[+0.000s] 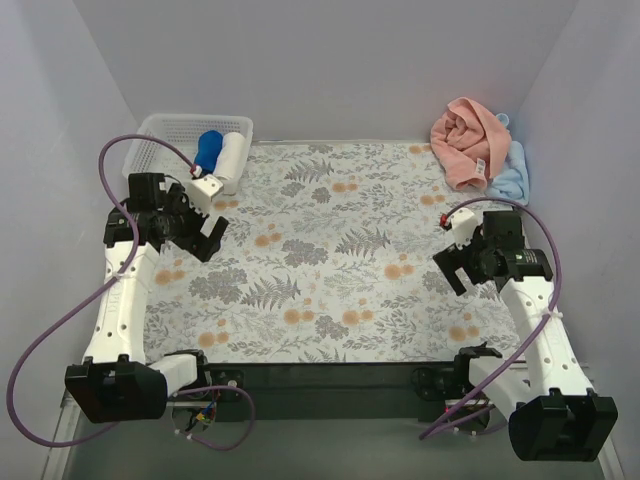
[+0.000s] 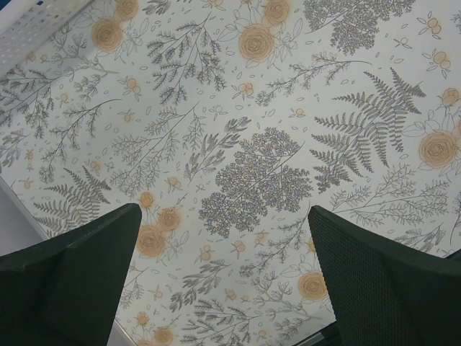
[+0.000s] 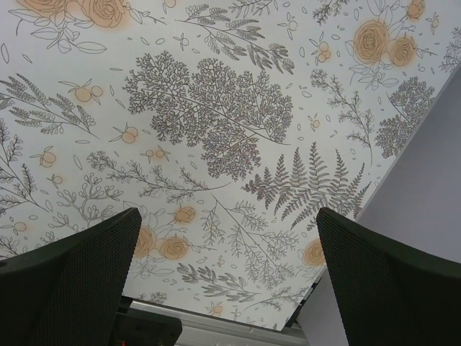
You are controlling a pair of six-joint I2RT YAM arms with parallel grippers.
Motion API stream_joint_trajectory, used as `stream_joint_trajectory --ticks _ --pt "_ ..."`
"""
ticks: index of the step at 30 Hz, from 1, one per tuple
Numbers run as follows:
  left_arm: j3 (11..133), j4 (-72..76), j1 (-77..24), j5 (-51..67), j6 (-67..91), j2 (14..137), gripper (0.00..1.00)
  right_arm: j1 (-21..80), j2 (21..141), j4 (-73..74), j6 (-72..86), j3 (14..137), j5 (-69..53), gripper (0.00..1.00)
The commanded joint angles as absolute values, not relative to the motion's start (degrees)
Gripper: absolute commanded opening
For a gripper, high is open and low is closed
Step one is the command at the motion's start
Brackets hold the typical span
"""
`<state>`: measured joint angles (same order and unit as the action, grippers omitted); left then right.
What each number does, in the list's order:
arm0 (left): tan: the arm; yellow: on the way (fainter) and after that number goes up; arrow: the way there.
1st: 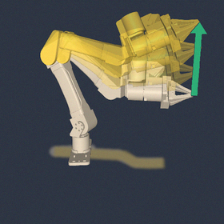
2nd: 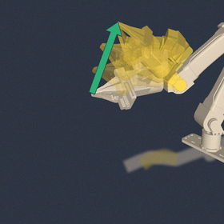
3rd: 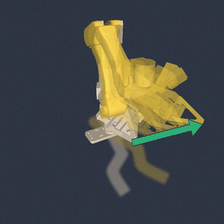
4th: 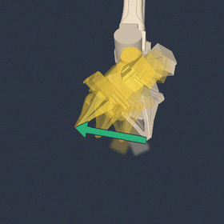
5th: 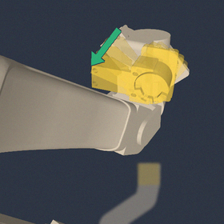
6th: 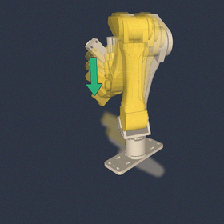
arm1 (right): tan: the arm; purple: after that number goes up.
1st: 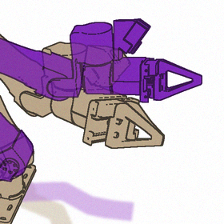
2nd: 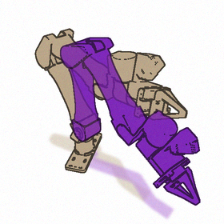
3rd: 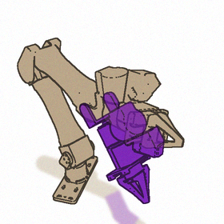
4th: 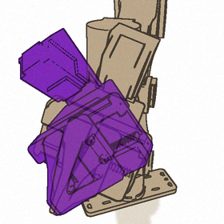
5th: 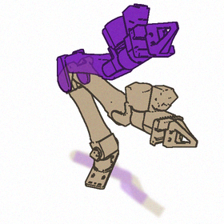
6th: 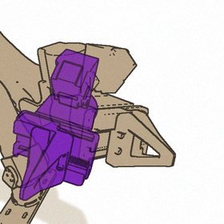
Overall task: Roll the towels
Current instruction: Grab a towel with the right arm
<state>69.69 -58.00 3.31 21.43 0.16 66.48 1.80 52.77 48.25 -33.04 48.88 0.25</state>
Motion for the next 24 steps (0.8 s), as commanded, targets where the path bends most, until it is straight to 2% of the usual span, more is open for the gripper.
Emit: stream_joint_trajectory --ticks 1,6,13,24 --pt "71.3 -57.4 3.6 21.0 -0.4 67.0 0.98 2.0 55.4 46.6 -33.3 53.8 0.6 0.99" --pt "75.6 -55.5 3.7 19.5 8.8 69.6 0.98 2.0 62.8 43.6 -32.4 58.4 3.9 0.99" --pt "80.5 -55.7 3.7 12.1 14.2 76.4 0.98 1.1 81.7 39.7 -32.3 72.0 7.2 0.99" --pt "80.2 -52.3 3.7 14.6 17.6 75.6 0.98 -7.1 115.7 39.3 -28.0 107.5 1.1 0.99"
